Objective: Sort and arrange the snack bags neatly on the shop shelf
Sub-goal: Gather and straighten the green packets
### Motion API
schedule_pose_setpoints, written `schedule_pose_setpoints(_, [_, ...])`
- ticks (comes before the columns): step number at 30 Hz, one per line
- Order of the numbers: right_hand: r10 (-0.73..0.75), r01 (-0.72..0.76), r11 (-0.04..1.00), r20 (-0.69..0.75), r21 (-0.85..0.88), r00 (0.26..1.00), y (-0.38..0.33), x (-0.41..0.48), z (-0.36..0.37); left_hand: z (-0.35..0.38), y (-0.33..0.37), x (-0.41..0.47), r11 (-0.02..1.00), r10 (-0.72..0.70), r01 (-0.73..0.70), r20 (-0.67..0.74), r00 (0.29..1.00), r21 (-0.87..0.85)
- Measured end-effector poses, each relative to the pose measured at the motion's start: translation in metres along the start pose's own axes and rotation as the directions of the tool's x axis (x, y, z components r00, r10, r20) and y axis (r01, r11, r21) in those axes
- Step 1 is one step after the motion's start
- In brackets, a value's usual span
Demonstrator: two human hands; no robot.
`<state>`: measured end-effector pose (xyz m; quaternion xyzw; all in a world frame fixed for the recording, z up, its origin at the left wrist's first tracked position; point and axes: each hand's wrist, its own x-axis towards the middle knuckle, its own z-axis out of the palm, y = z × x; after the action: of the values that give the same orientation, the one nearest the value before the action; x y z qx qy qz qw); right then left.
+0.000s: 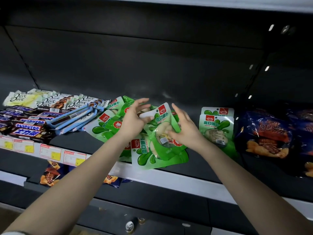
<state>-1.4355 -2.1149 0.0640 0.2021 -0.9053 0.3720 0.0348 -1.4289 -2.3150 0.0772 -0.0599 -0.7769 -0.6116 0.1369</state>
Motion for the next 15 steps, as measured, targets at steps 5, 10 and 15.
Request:
schedule_pose_setpoints(5, [0.207, -0.2, 0.926, 0.013, 0.32, 0.978, 0.002, 0.002, -0.002, 0.0, 0.002, -0.003, 0.999, 0.015, -0.015, -0.007, 1.0, -0.031])
schedule_pose_setpoints(10, [0.219, -0.252, 0.817, 0.127, 0.519, 0.968, 0.007, -0.014, -0.017, 0.016, 0.007, 0.001, 0.999, 0.022, -0.021, 0.024, 0.999, -0.037])
schedule_pose_setpoints(15, [0.31, -0.301, 0.797, 0.073, 0.524, 0.948, 0.023, -0.037, -0.041, 0.052, 0.012, 0.003, 0.994, 0.077, -0.066, 0.139, 0.987, -0.085])
